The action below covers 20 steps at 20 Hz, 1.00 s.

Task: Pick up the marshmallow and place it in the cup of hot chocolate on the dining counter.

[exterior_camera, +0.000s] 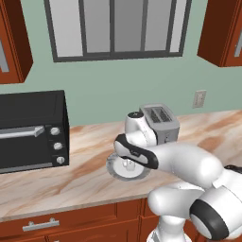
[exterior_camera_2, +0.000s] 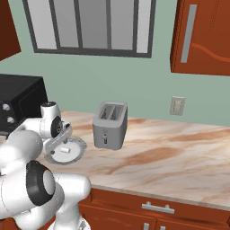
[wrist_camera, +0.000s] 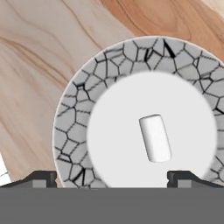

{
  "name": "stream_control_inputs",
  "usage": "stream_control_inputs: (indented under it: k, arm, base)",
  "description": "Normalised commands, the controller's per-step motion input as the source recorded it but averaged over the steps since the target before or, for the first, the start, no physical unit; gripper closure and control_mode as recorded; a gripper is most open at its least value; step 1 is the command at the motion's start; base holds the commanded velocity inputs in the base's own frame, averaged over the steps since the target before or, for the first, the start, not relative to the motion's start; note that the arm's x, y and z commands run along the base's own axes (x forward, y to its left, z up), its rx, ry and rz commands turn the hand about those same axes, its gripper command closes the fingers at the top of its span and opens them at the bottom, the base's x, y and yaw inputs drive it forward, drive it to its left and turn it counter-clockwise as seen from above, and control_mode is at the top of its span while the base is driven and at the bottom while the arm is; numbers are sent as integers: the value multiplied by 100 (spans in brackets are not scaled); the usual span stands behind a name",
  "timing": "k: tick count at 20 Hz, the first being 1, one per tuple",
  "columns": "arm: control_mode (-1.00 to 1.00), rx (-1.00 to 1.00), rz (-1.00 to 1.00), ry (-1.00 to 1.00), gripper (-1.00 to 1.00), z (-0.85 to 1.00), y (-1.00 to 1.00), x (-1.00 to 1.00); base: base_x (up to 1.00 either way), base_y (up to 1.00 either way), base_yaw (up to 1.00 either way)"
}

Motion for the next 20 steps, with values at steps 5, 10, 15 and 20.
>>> stream_control_inputs:
  k: [5, 10, 15, 20]
  arm:
    - [-100, 0, 0, 0, -100, -14, 0, 29]
    - [-100, 0, 0, 0, -100, -18, 0, 22]
    - [-100, 0, 0, 0, -100, -23, 0, 15]
    - [-100, 0, 0, 0, -100, -18, 0, 4]
  base:
    - [0, 0, 0]
    - [0, 0, 0]
    - [0, 0, 0]
    - [0, 0, 0]
